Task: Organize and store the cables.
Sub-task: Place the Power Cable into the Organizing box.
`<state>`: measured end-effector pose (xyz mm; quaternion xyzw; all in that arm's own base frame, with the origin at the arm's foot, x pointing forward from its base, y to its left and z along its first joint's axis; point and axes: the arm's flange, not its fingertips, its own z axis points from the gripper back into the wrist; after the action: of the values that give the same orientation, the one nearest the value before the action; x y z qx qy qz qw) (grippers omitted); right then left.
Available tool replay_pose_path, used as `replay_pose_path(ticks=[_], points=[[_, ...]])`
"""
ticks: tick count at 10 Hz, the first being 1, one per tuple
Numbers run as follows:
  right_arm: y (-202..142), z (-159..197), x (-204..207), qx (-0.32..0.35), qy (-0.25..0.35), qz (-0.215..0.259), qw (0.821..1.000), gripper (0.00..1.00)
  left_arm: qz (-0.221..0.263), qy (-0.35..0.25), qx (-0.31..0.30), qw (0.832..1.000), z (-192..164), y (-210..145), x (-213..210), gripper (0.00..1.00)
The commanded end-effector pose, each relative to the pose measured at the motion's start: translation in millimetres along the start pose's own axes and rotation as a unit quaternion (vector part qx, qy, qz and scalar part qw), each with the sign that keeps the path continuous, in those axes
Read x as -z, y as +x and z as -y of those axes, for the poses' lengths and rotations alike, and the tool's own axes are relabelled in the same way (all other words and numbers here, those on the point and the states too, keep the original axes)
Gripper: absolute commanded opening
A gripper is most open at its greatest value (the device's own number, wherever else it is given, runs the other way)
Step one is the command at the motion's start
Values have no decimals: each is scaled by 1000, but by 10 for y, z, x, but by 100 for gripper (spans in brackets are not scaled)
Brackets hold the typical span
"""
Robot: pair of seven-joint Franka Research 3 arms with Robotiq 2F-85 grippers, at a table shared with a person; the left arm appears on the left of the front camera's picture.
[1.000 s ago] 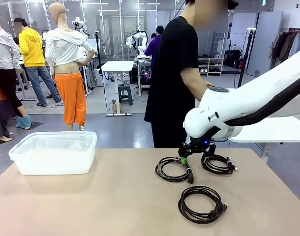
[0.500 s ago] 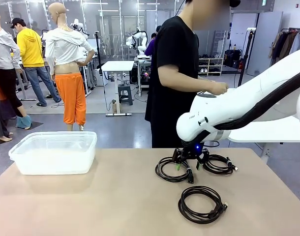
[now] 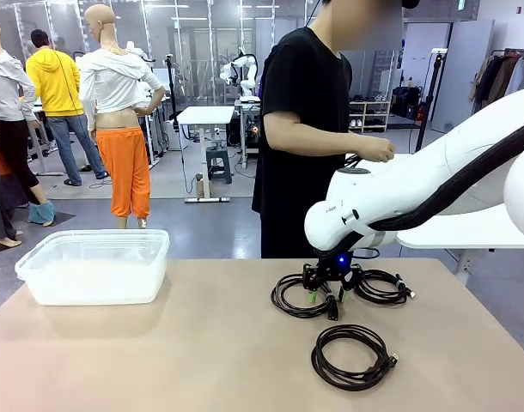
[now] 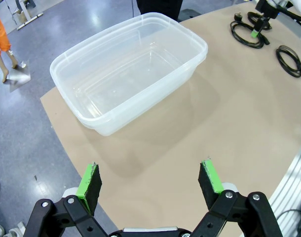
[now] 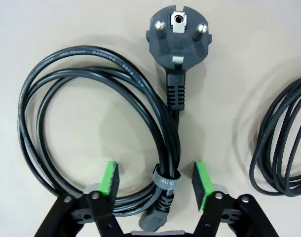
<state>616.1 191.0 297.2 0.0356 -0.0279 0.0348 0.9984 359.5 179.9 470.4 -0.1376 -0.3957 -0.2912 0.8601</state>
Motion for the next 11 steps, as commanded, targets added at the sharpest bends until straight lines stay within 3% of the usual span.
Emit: replay_pose_path(ticks=[1, 7, 11], points=[[101, -20, 35, 21, -21, 2, 1000, 2, 8, -8, 7, 1000, -41, -9, -5, 100], [27, -140, -190, 12, -41, 6, 999, 0, 8, -8, 7, 1000, -41, -9, -5, 100], [27, -385, -769, 23, -49, 23, 998, 0, 8, -8, 7, 1000, -41, -9, -5, 100]])
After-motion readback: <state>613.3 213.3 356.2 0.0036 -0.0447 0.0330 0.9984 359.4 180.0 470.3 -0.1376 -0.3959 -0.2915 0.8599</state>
